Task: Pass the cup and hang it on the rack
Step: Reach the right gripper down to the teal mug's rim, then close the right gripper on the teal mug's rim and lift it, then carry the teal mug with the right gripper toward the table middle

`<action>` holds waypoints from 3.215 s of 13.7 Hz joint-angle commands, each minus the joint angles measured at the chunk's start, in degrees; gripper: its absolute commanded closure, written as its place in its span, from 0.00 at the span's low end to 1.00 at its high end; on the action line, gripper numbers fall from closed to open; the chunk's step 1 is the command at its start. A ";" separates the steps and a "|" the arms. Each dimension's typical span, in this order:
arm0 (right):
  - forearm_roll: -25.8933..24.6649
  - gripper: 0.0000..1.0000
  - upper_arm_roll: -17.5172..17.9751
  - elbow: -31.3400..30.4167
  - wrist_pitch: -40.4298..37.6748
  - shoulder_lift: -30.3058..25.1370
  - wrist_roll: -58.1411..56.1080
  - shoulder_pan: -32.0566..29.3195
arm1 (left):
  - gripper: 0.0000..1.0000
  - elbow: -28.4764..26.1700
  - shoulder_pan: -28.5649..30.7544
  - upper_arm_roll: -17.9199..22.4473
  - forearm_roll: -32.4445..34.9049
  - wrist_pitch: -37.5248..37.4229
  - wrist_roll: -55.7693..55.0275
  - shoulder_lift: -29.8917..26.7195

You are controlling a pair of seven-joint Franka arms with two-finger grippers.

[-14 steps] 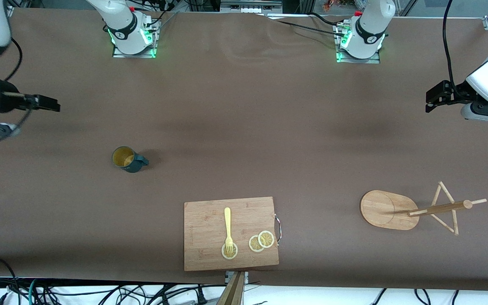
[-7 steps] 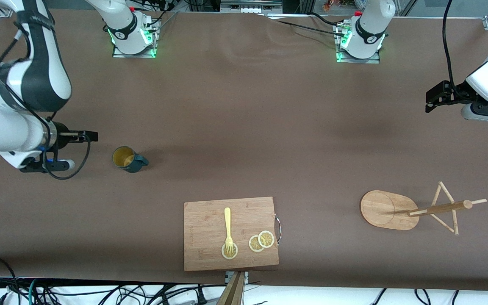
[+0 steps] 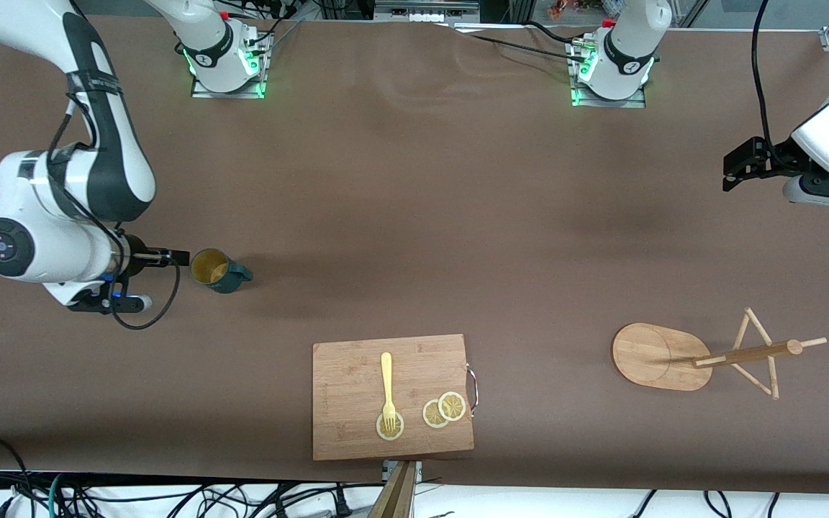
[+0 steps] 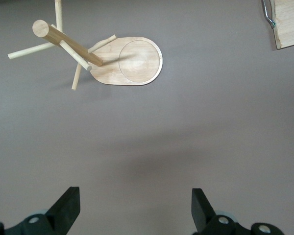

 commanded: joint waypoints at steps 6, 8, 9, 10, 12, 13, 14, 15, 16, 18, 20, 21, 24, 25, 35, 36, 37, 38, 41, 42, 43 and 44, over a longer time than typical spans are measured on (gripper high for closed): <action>0.74 0.00 -0.04 -10.71 10.84 -1.08 2.91 0.48 | 0.00 -0.37 -0.24 -0.40 0.90 -0.38 -1.50 -0.67; 1.00 0.00 -0.04 -12.46 12.78 -1.17 2.91 0.39 | 0.00 -0.37 -0.24 -0.40 0.90 -0.38 -1.50 -0.67; 1.18 0.00 -0.04 -13.17 13.75 -1.25 2.91 0.39 | 0.00 -0.37 -0.24 -0.31 0.90 -0.38 -1.50 -0.67; 1.18 0.00 -0.12 -13.61 14.71 -1.17 2.91 0.39 | 0.00 -0.37 -0.32 -0.31 0.90 -0.38 -1.50 -0.67; 1.18 0.00 -0.04 -14.23 15.95 -1.08 3.17 0.39 | 0.00 -0.37 -0.24 -0.31 0.90 -0.38 -1.50 -0.67; 1.18 0.00 -0.12 -14.41 16.30 -0.99 3.26 0.39 | 0.00 -0.37 -0.32 -0.31 0.90 -0.38 -1.50 -0.67; 1.18 0.01 -0.04 -14.76 16.83 -0.99 3.26 0.39 | 0.00 -0.37 -0.24 -0.31 0.90 -0.38 -1.50 -0.67; 1.18 0.07 -0.12 -15.02 17.44 -0.99 3.26 0.31 | 0.00 -0.37 -0.24 -0.31 0.90 -0.38 -1.50 -0.67; 1.18 0.13 -0.13 -15.37 18.14 -0.99 3.26 0.30 | 0.00 -0.37 -0.24 -0.31 0.90 -0.38 -1.50 -0.67; 1.18 0.27 -0.13 -15.90 19.11 -0.99 3.26 0.30 | 0.00 -0.37 -0.32 -0.31 0.90 -0.38 -1.50 -0.67; 1.18 0.50 -0.13 -15.99 19.29 -0.82 3.26 0.30 | 0.00 -0.37 -0.24 -0.31 0.90 -0.38 -1.50 -0.67; 1.18 0.60 -0.13 -15.99 19.38 -0.73 3.26 0.30 | 0.00 -0.37 -0.32 -0.31 0.90 -0.38 -1.50 -0.67; 1.35 0.90 -0.13 -15.90 19.38 -0.73 3.26 0.30 | 0.00 -0.37 -0.24 -0.31 0.90 -0.38 -1.50 -0.67; 1.35 1.00 -0.13 -15.73 19.38 -0.81 3.26 0.30 | 0.00 -0.37 -0.24 -0.31 0.90 -0.38 -1.50 -0.67; 1.44 1.00 2.95 -4.93 18.33 0.32 17.91 10.74 | 0.00 -0.37 -0.32 -0.31 0.90 -0.38 -1.50 -0.67; 1.44 1.00 2.95 -3.61 18.33 0.94 20.29 13.03 | 0.00 -0.37 -0.32 -0.31 0.90 -0.38 -1.50 -0.67; 1.53 1.00 2.95 -2.20 18.33 1.38 22.40 15.31 | 0.00 -0.37 -0.24 -0.31 0.90 -0.38 -1.50 -0.67; 2.14 1.00 2.95 -0.71 18.33 2.08 25.12 17.77 | 0.00 -0.37 -0.24 -0.31 0.90 -0.38 -1.50 -0.67; 6.44 1.00 2.95 5.17 18.33 5.76 36.44 24.98 | 0.00 -0.37 -0.24 -0.31 0.90 -0.38 -1.50 -0.67; 6.45 1.00 2.95 7.19 18.33 7.17 40.58 27.35 | 0.00 -0.37 -0.24 -0.31 0.90 -0.38 -1.50 -0.67; 6.28 1.00 2.95 9.39 18.33 8.66 44.10 29.55 | 0.00 -0.37 -0.24 -0.31 0.90 -0.38 -1.50 -0.67; 6.19 1.00 2.95 11.41 18.33 10.24 46.92 31.66 | 0.00 -0.37 -0.15 -0.31 0.90 -0.38 -1.50 -0.67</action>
